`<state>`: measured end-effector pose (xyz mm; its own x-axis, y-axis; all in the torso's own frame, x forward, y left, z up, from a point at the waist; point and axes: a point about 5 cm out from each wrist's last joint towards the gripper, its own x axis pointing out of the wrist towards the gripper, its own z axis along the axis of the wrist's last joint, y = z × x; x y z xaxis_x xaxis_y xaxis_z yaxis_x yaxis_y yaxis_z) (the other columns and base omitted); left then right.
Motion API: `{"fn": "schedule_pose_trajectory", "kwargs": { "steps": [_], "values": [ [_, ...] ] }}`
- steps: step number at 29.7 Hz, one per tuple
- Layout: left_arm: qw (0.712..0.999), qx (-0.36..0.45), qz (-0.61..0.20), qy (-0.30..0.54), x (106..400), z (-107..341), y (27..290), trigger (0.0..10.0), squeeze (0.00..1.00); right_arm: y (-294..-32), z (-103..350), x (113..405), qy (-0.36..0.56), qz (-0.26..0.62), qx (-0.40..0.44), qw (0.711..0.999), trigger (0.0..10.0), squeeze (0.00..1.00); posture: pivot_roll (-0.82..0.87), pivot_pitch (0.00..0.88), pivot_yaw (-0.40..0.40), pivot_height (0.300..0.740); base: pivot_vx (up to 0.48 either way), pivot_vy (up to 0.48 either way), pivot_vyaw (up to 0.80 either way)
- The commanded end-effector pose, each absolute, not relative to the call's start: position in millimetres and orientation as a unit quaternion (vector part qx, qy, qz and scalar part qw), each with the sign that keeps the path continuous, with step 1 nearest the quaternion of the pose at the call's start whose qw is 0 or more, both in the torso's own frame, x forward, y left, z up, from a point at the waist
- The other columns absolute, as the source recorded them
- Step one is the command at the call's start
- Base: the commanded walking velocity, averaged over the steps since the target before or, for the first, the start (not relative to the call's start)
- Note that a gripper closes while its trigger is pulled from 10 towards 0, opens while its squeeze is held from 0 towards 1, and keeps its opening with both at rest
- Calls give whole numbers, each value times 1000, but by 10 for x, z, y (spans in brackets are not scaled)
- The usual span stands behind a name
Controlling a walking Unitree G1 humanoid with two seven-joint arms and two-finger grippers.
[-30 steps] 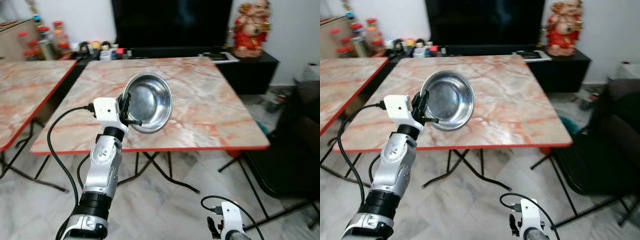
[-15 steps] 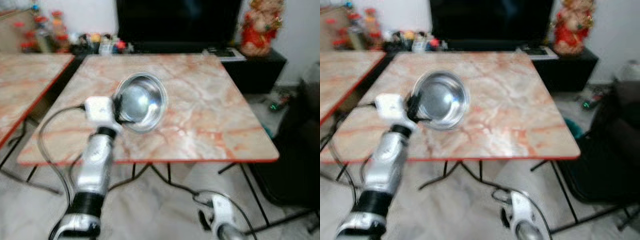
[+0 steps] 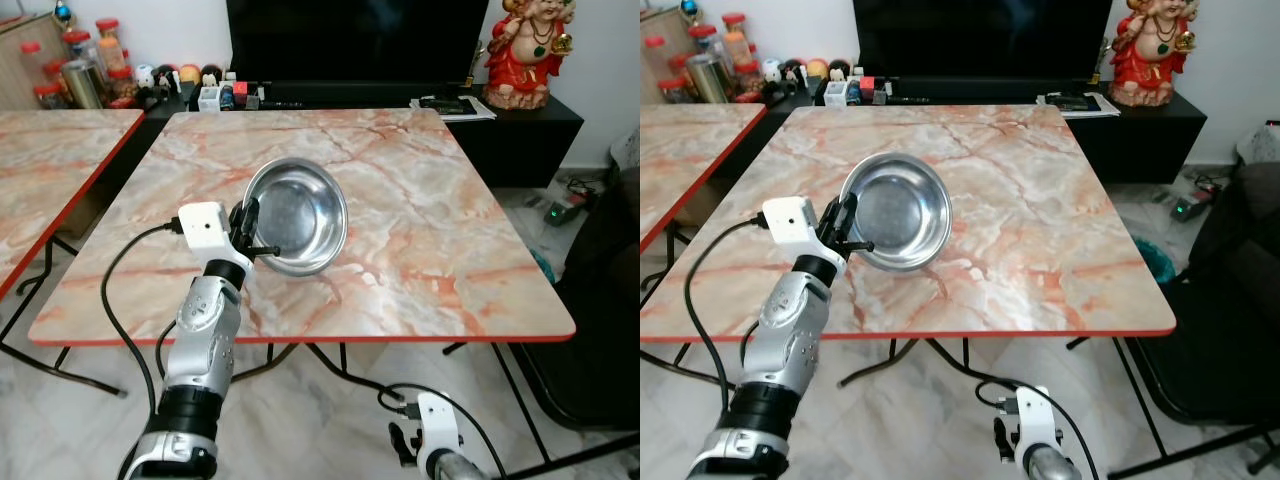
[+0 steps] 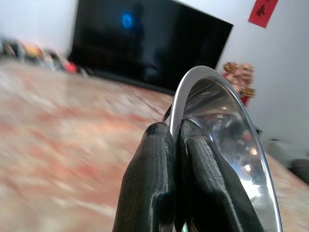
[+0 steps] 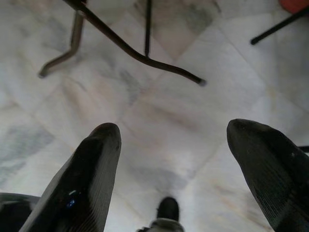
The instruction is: Setting the table
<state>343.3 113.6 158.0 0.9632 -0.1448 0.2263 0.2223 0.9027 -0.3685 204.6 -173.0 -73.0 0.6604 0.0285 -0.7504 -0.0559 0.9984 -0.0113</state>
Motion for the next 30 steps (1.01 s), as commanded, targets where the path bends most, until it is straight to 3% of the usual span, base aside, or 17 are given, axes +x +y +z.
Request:
{"fn": "schedule_pose_trajectory", "kwargs": {
  "steps": [1, 5, 18, 30],
  "values": [
    [968, -221, -92, -74, 3456, 1526, 1128, 10000, 0, -1736, -740, 2025, 413, 20, -14, 910, 10000, 0, -16, 0, -12, 740, 0, 0, 0],
    [964, -237, -110, -52, 3476, 1464, 1006, 10000, 0, -1723, -742, 2023, 414, 21, -14, 910, 10000, 0, -22, 0, -4, 740, 0, 0, 0],
    [958, -263, -104, -47, 3545, 1501, 1004, 10000, 0, -1706, -742, 2028, 415, 23, -14, 909, 10000, 0, -17, 0, -4, 740, 0, 0, 0],
    [957, -259, -107, -70, 3557, 1586, 967, 10000, 0, -1710, -746, 2021, 417, 23, -16, 909, 10000, 0, -21, 0, -2, 740, 319, 0, 0]
  ]
}}
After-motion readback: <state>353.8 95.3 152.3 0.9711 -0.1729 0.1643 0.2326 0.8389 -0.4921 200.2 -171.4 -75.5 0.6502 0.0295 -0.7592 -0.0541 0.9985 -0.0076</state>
